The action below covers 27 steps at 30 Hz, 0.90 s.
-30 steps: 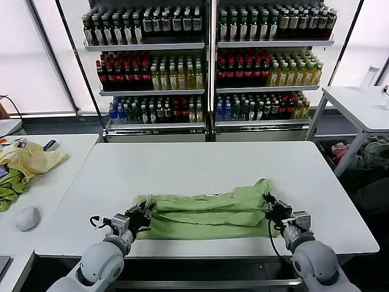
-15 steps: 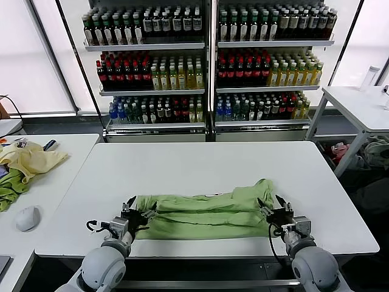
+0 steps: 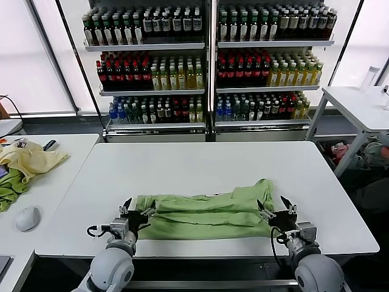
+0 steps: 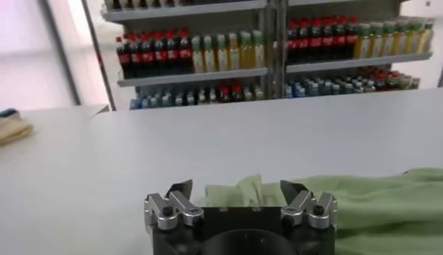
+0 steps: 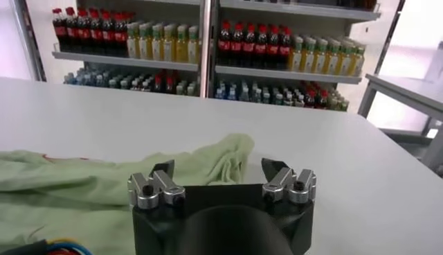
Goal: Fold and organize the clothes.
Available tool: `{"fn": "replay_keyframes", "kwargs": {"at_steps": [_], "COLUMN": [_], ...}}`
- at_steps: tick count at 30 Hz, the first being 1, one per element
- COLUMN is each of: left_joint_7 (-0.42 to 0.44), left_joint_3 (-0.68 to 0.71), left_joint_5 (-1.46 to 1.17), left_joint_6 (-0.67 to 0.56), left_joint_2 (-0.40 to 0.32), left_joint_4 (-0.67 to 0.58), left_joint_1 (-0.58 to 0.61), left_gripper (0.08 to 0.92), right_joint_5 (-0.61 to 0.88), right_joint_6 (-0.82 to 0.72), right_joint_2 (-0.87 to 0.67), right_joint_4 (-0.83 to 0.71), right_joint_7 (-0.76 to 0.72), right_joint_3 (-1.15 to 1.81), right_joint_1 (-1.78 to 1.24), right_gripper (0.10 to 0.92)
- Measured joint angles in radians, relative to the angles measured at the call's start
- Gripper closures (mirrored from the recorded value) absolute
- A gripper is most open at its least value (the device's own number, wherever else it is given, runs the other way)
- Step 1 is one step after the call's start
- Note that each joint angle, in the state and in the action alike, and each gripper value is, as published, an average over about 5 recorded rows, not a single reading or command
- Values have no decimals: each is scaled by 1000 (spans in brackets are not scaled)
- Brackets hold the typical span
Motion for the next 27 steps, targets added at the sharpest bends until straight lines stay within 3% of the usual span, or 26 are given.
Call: {"fn": "replay_keyframes", "kwargs": {"at_steps": [12,22,27], "left_joint_7": [-14,3,14], "left_joint_3": [-12,-46,-87], "left_joint_5": [-16,-70,-104], "left_joint_6": [-8,-16,-12], "left_joint_2": [-64,-63,-33], "left_joint_4": [29,32,26], "left_joint_1": [38,62,62], "left_gripper": [546,829,867], "right_joint_5": [2,15,25], "right_joint_6": [2,3,5], "right_joint_2": [11,10,6], "right_joint_4": [20,36,44], "right_joint_7": [1,5,6], "right_joint_3": [7,21,27], "right_joint_1": [-11,-19,-17], "right_gripper": [203,203,203]}}
